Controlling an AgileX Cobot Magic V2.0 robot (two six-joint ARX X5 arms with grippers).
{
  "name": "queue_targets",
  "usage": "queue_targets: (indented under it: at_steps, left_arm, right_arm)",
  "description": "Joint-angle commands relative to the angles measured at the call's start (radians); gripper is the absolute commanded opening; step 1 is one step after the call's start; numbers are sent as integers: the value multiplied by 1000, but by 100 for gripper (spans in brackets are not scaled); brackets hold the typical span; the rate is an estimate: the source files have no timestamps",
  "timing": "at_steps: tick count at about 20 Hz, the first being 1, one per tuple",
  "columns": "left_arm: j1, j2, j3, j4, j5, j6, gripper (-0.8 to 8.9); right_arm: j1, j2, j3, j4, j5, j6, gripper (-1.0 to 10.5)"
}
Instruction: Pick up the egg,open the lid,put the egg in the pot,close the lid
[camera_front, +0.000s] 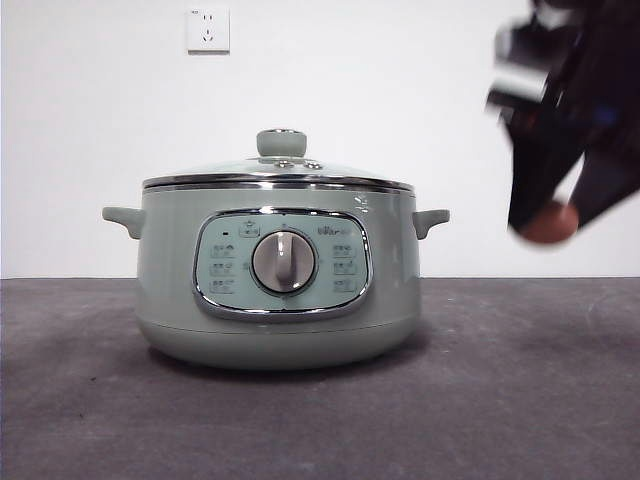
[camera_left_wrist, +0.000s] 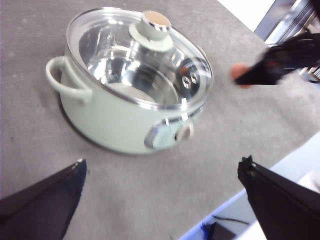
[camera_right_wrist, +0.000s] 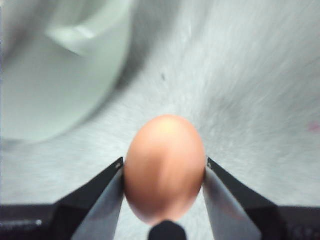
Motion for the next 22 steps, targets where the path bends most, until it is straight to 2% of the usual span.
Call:
queue_targets:
  at_steps: [1, 6, 11, 16, 22]
  left_arm:
    - [-2, 80, 42, 56, 7, -14, 633]
    - [-103, 338, 226, 165, -10, -11, 633]
    - [-293, 629, 429, 249, -179, 18, 633]
    - [-425, 899, 592, 277, -328, 71, 633]
    - [-509, 1106, 615, 376, -449, 119, 633]
  right_arm:
    - [0, -133, -1, -28, 2, 1, -12]
    - [0, -356, -1, -124, 2, -6, -12]
    - [0, -480, 0, -171, -2, -5, -12]
    - [0, -510, 0, -219, -2, -5, -12]
    - [0, -510, 0, -223, -2, -5, -12]
